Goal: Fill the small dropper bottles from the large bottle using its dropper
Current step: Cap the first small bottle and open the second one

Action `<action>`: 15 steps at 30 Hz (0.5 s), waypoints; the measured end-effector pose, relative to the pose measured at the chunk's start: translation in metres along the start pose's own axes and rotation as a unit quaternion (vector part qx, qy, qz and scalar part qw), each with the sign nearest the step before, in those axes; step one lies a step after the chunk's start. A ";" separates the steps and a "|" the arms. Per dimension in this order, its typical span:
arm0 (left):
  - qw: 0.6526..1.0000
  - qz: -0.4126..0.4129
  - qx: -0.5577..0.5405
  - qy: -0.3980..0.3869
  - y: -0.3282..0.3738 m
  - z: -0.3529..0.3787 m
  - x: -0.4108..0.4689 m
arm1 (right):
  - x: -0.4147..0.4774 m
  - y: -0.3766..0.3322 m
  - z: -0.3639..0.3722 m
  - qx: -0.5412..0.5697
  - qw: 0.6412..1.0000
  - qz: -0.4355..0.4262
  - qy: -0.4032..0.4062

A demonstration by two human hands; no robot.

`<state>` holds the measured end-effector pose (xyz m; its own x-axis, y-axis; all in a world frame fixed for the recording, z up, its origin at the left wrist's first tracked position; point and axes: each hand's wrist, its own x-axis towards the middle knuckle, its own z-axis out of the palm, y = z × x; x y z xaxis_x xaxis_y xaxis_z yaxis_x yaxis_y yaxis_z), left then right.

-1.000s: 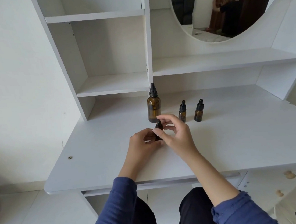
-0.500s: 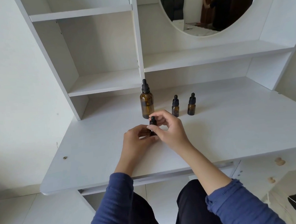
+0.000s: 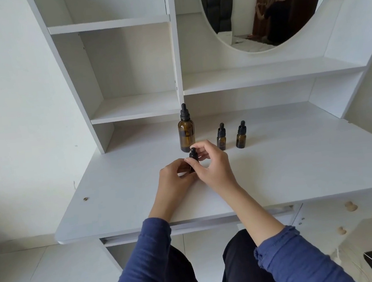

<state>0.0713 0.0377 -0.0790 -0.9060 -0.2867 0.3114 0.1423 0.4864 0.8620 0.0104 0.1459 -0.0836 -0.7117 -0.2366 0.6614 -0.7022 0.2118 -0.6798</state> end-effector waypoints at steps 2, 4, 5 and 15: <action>1.000 0.003 -0.001 -0.003 -0.001 0.000 0.000 | 0.000 0.000 0.000 -0.003 1.000 -0.007 -0.001; 1.000 0.005 -0.003 -0.005 -0.001 0.000 0.000 | 0.000 0.000 0.000 -0.007 1.000 -0.011 -0.001; 1.000 0.006 -0.005 -0.006 -0.001 0.000 0.000 | 0.000 0.000 0.000 -0.008 1.000 -0.011 0.000; 0.988 0.008 0.152 -0.030 -0.005 0.002 0.001 | 0.003 0.007 -0.023 0.009 0.997 0.053 0.058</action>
<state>0.0685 0.0367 -0.0842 -0.9283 -0.2317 0.2909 0.0386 0.7180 0.6950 0.0030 0.1681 -0.0795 -0.7803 -0.1023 0.6170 -0.6231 0.2128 -0.7527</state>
